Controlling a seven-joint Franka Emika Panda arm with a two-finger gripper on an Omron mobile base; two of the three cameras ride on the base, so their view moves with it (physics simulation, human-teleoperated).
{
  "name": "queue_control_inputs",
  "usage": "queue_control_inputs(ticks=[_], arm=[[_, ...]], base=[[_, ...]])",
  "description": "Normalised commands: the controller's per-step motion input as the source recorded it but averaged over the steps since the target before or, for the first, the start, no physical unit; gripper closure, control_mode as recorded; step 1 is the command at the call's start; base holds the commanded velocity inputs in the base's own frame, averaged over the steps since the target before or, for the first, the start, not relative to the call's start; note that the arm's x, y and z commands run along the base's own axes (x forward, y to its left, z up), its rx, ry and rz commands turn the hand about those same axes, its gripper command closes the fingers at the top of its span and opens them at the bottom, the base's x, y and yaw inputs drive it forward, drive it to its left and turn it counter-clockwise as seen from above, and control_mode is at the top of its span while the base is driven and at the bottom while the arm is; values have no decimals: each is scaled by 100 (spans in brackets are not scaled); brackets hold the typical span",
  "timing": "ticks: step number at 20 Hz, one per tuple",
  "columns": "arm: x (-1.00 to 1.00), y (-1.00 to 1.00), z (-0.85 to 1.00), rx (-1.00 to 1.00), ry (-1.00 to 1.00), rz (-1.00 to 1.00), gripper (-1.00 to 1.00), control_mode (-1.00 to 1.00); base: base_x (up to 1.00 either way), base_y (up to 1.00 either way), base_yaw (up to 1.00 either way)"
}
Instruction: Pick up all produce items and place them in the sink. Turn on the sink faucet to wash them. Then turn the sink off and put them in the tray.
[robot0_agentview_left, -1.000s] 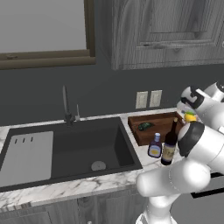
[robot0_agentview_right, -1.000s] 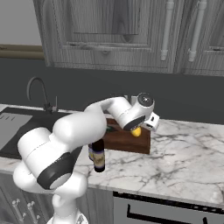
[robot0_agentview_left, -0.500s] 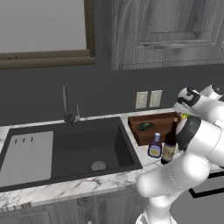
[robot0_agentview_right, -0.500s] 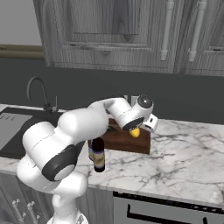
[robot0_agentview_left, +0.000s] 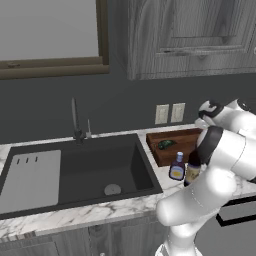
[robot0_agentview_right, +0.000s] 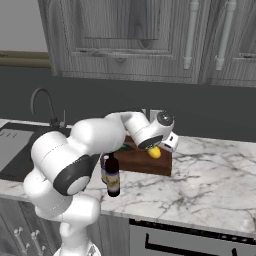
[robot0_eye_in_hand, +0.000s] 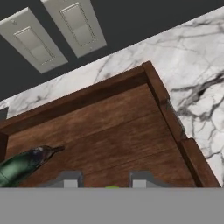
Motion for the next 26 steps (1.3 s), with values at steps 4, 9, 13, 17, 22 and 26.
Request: queue_control_inputs(ticks=[4,9,13,17,22,26], arm=[[13,0,-12,1,0,0,100,-100],[9,1,-6,0,0,0,100,-100],[0,1,0,0,0,0,-100,-100],[0,2,10,0,-3,0,-100,-100],[-4,2,26,-2,-6,0,-100,-100],[-9,0,28,-4,-9,0,-100,-100]], base=[[0,0,0],[0,0,0],[0,0,0],[0,0,0],[0,0,0],[0,0,0]])
